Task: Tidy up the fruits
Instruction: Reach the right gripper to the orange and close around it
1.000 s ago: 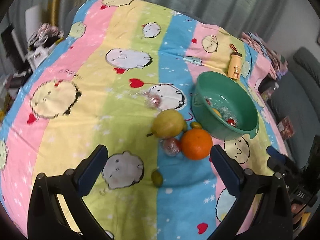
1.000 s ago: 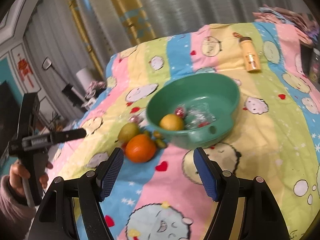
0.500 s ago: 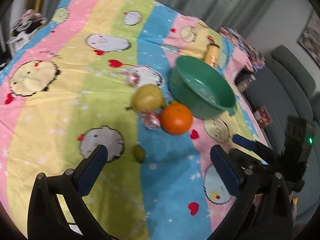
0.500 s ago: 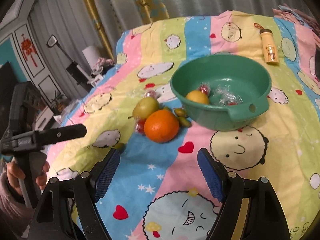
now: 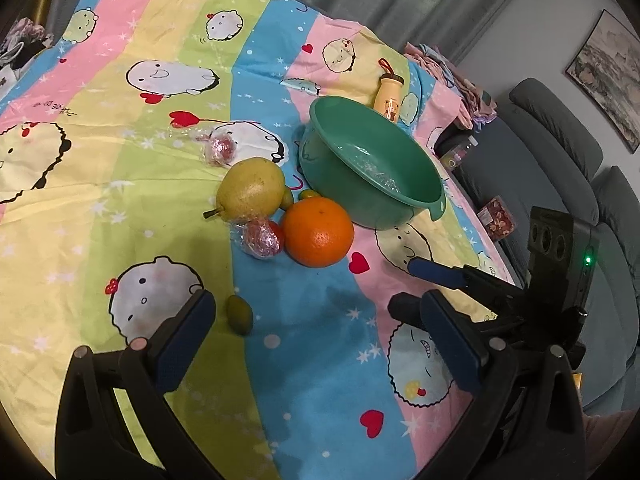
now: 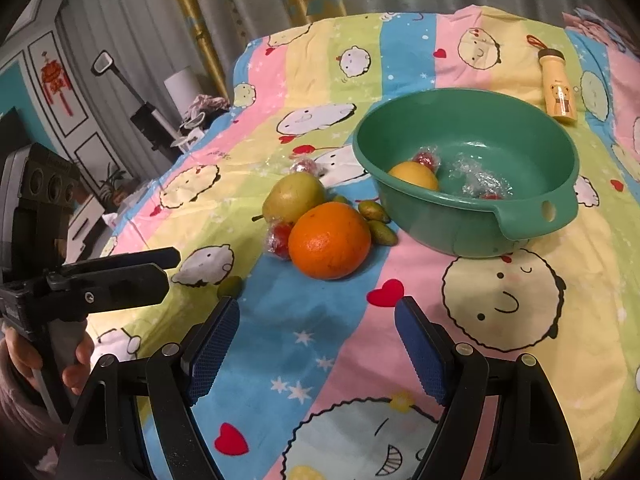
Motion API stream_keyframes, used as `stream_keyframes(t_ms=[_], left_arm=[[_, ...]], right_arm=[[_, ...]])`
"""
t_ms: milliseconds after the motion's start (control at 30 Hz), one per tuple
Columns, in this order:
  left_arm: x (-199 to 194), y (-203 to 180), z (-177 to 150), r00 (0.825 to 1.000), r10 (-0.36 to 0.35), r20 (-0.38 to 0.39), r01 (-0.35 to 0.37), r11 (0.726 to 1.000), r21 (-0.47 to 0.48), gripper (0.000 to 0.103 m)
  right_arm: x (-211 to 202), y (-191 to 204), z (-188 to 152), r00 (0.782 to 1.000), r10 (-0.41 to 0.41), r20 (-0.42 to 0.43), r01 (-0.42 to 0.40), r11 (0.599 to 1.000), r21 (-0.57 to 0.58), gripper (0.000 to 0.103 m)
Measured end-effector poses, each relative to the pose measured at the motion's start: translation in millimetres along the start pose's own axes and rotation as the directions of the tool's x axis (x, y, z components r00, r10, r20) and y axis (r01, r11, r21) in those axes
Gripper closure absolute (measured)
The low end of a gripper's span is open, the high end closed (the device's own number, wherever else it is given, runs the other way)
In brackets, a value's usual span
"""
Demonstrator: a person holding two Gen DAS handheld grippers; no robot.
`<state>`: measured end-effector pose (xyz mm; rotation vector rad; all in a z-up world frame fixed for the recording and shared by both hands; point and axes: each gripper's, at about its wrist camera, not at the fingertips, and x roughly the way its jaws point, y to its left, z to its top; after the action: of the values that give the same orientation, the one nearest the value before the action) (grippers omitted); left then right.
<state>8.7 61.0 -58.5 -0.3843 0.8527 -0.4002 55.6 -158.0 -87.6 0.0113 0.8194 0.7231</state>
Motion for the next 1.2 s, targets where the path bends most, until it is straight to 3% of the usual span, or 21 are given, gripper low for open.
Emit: stream_keyframes(t_ms=[767, 1200], left_arm=[[44, -13, 29, 1.000, -0.014, -0.016, 0.016, 0.994, 0.106, 0.002], [74, -21, 46, 0.999, -0.009, -0.043, 0.016, 0.987, 0.161, 0.012]], right_arm=[[34, -8, 9, 1.000, 0.029, -0.005, -0.028, 0.999, 0.026, 0.023], [44, -12, 12, 0.998, 0.058, 0.003, -0.058, 0.997, 0.044, 0.023]])
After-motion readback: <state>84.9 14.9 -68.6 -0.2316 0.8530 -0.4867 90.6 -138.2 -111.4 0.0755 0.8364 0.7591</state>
